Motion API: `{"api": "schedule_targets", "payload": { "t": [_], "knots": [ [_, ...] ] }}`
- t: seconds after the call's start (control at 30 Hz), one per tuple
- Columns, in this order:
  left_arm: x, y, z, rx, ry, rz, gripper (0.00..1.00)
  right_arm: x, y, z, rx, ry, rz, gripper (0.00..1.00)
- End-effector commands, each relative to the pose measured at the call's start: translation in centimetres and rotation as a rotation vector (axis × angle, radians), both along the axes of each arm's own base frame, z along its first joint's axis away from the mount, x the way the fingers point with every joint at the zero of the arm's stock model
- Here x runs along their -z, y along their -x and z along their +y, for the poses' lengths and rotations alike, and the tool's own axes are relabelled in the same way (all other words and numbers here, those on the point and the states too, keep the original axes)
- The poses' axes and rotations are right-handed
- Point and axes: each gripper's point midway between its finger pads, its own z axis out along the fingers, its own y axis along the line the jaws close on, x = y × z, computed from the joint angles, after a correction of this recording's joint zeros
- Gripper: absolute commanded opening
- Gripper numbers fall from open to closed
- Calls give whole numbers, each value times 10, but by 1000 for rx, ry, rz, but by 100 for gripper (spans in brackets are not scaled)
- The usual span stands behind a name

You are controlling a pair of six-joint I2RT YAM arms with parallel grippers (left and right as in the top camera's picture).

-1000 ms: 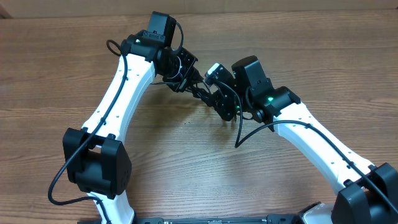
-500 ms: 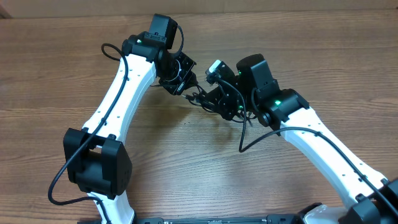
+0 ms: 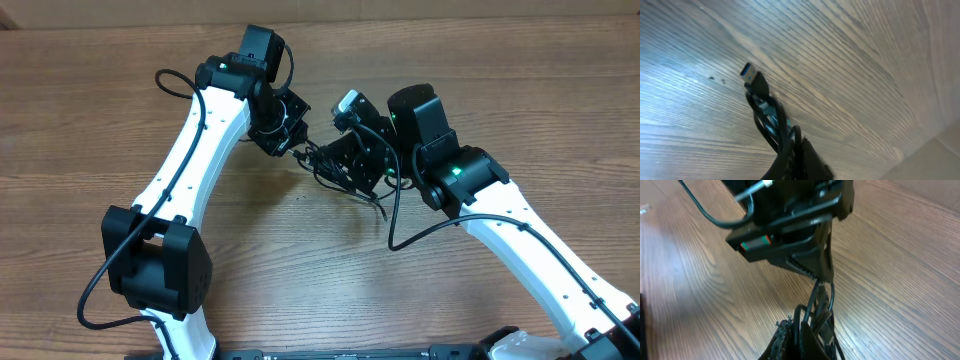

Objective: Untangle cables

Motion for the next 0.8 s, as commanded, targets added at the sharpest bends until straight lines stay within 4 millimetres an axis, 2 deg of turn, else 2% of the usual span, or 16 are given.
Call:
{"api": "schedule_targets", "payload": {
  "t": [0.0, 0.13, 0.27, 0.47, 0.57, 0.63, 0.67, 0.7, 0.77],
  "knots": [
    [1, -7, 17, 7, -105, -42, 5, -33, 10, 8, -18, -112, -11, 4],
    [8, -1, 27, -1, -156, -17, 5, -53, 6, 10, 32, -199, 5, 4],
    [14, 3, 28, 1, -161, 3, 4, -71, 4, 13, 61, -279, 21, 4],
    [18, 7, 28, 4, -158, 18, 4, -82, 0, 15, 93, -342, 43, 4],
    [18, 6, 28, 3, -159, 17, 4, -78, 0, 13, 99, -329, 56, 4],
    [18, 6, 28, 2, -159, 18, 5, -68, 1, 10, 112, -288, 64, 4],
    [18, 6, 28, 2, -159, 18, 5, -56, 3, 5, 116, -230, 69, 4],
    [18, 6, 28, 2, -159, 17, 5, -48, 4, 2, 119, -196, 73, 6],
    [18, 6, 28, 1, -158, 16, 4, -34, 7, -5, 118, -124, 77, 17]
  ]
}}
